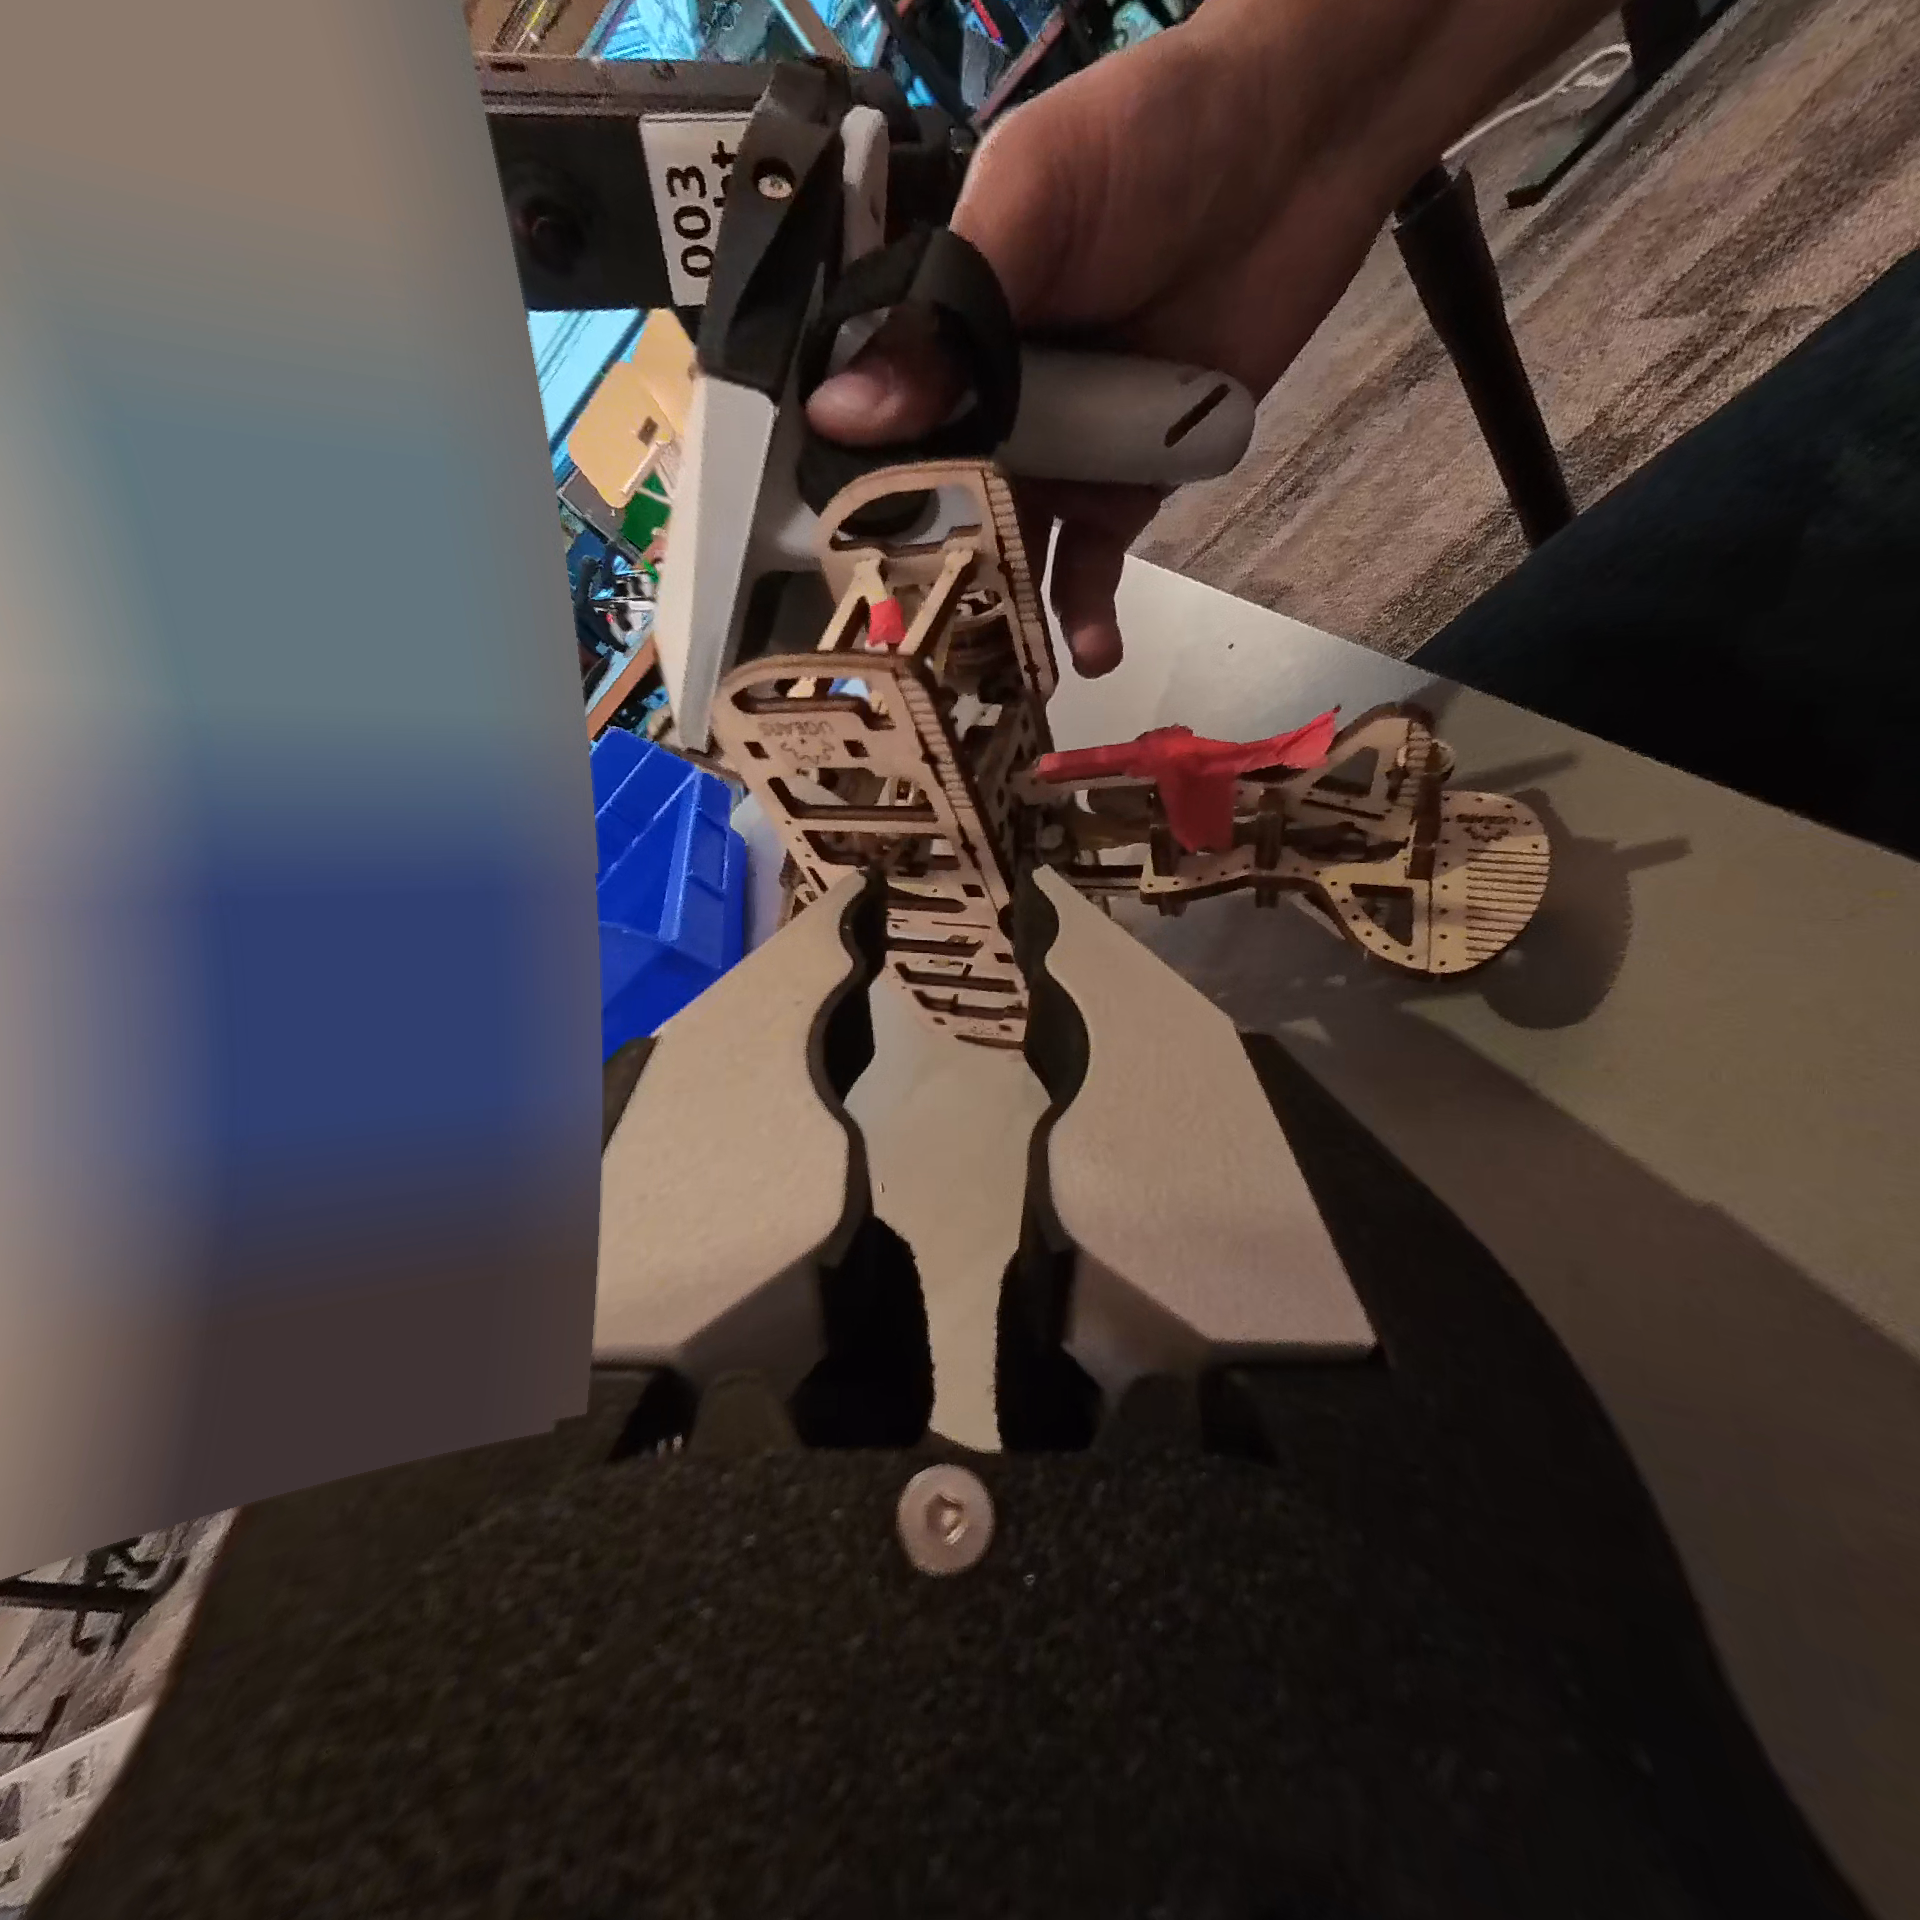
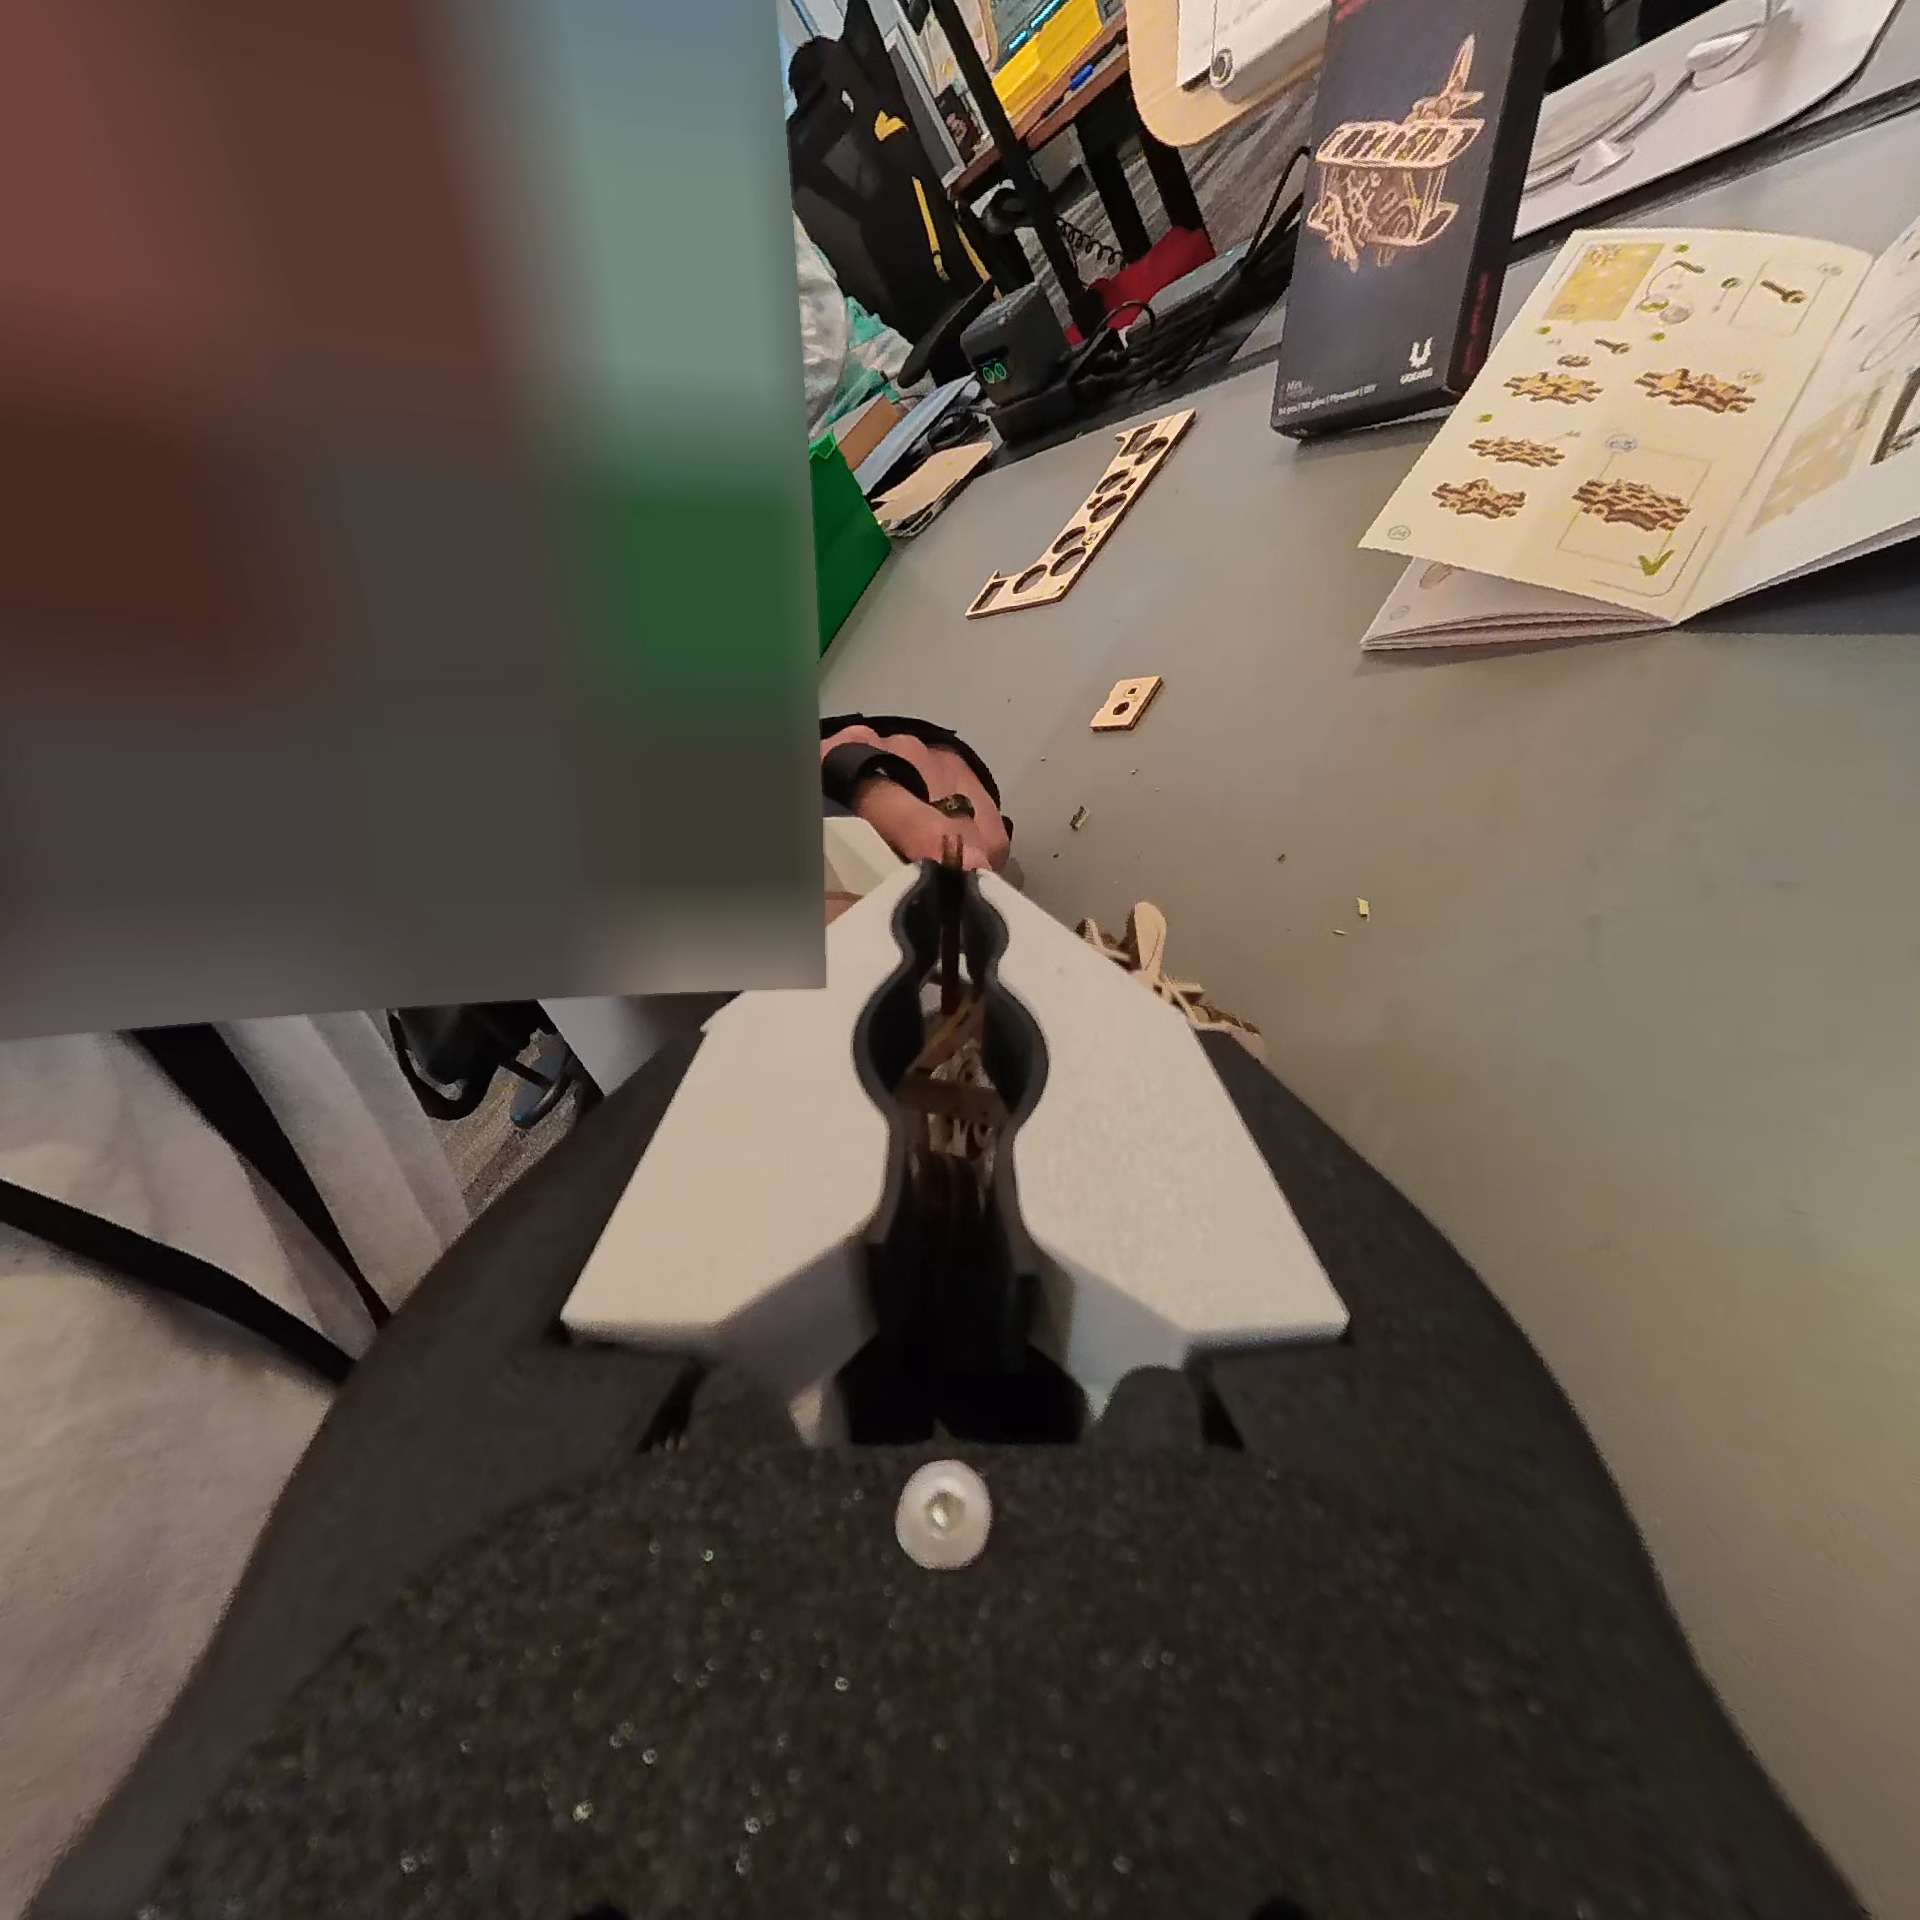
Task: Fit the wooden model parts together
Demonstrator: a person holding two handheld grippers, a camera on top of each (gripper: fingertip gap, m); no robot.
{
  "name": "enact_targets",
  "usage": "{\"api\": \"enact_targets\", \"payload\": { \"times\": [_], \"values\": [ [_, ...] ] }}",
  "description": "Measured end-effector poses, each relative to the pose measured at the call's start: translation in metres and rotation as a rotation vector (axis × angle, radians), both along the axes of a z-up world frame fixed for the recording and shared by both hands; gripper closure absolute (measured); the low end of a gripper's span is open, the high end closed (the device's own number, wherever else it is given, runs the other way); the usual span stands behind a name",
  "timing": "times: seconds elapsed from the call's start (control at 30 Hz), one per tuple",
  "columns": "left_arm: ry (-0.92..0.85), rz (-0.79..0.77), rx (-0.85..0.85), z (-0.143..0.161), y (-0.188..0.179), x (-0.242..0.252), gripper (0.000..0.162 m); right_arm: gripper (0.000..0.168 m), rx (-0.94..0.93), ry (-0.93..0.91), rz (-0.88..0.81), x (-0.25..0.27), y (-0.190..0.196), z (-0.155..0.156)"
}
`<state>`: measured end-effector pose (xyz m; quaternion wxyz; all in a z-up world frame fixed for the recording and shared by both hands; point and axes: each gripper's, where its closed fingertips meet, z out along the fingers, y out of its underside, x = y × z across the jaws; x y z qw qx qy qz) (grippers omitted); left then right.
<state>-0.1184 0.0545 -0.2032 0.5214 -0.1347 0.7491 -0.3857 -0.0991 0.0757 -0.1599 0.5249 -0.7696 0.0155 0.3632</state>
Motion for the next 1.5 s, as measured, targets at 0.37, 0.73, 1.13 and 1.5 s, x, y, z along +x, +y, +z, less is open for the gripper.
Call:
{"api": "enact_targets", "payload": {
  "times": [0.37, 0.73, 1.13, 1.5],
  "values": [
    [-0.015, 0.008, 0.017, -0.002, -0.001, 0.000, 0.147, 0.167, -0.006, 0.000, 0.020, -0.004, -0.002, -0.002],
    [-0.052, 0.033, 0.043, 0.000, 0.004, -0.002, 0.134, 0.167, -0.023, -0.013, 0.031, -0.005, -0.003, -0.005],
    [-0.050, 0.000, 0.052, -0.003, -0.001, -0.005, 0.144, 0.167, -0.034, 0.008, 0.031, -0.005, -0.002, -0.006],
    [-0.082, 0.009, 0.076, 0.000, -0.001, -0.006, 0.140, 0.168, -0.034, -0.010, 0.031, -0.006, -0.002, -0.006]
  ]
}}
